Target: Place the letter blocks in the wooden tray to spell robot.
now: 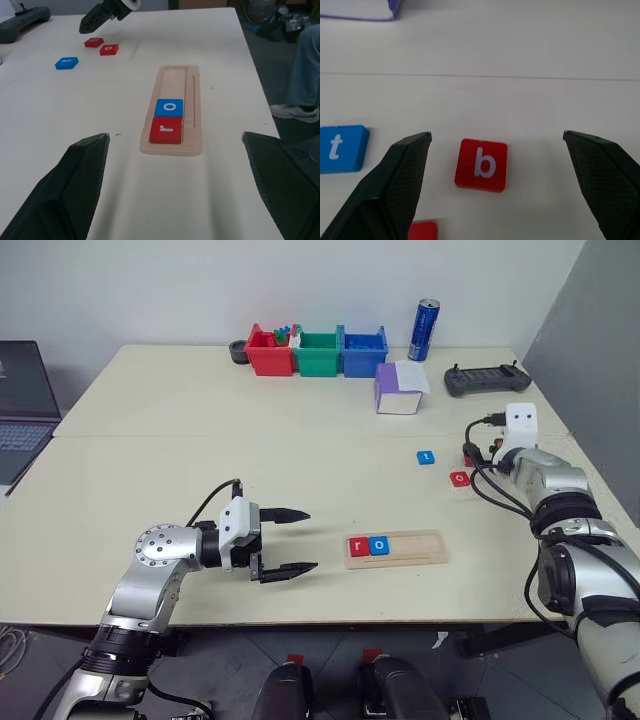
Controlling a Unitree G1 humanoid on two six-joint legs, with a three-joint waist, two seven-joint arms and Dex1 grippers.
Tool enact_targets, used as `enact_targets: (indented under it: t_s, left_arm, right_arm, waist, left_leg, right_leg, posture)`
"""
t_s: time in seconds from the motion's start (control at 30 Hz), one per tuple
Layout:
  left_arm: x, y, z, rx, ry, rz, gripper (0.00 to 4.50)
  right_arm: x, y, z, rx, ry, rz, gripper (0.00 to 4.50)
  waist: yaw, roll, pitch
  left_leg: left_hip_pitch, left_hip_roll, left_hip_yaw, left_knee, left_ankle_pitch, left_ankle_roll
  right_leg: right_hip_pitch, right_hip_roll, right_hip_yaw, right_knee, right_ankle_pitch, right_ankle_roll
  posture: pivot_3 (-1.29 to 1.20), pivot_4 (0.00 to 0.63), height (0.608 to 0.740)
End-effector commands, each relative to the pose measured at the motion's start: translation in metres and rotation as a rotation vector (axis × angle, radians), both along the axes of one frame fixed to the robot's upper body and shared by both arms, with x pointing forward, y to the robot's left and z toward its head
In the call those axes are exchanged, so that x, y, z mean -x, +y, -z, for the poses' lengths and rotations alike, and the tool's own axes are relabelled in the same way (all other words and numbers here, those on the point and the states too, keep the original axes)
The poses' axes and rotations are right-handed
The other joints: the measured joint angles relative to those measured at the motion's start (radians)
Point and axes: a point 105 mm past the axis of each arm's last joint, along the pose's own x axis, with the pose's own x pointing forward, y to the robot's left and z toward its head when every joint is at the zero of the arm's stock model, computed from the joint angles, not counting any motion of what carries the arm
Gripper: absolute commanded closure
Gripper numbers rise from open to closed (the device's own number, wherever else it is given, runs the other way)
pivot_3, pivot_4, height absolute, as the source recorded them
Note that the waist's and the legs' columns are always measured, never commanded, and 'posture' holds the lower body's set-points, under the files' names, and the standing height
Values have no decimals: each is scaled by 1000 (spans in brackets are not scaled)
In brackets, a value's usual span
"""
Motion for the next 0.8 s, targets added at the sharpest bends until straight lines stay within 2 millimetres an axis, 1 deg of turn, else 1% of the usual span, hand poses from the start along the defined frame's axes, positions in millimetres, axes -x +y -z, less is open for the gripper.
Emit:
enact_targets:
  t_s: [0.03, 0.37, 0.57, 0.8]
  left_arm:
    - [2, 2, -11, 8, -36, -4, 0]
    - [3, 0, -11, 16, -31, -6, 0]
    - [-1, 0, -17, 40, -47, -18, 0]
    - [-3, 3, -13, 46, -39, -26, 0]
  right_arm:
    - [-5, -2, -18, 21, -59, 13, 19]
    - [-6, 0, -16, 21, -56, 18, 19]
    - [-6, 0, -16, 19, -56, 21, 19]
    - [-6, 1, -15, 12, -52, 25, 19]
  waist:
    - [-5, 0, 0]
    - [-6, 0, 0]
    - [-6, 0, 0]
    - [-6, 0, 0]
  left_leg:
    - [0, 0, 0, 0, 0, 0]
    - [0, 0, 0, 0, 0, 0]
    - [0, 0, 0, 0, 0, 0]
    - [0, 0, 0, 0, 0, 0]
  right_leg:
    - [0, 0, 0, 0, 0, 0]
    - [0, 0, 0, 0, 0, 0]
    - [0, 0, 0, 0, 0, 0]
    - [0, 0, 0, 0, 0, 0]
  posture:
    - [0, 150, 740]
    - [0, 150, 740]
    - [0, 150, 740]
    - [0, 150, 740]
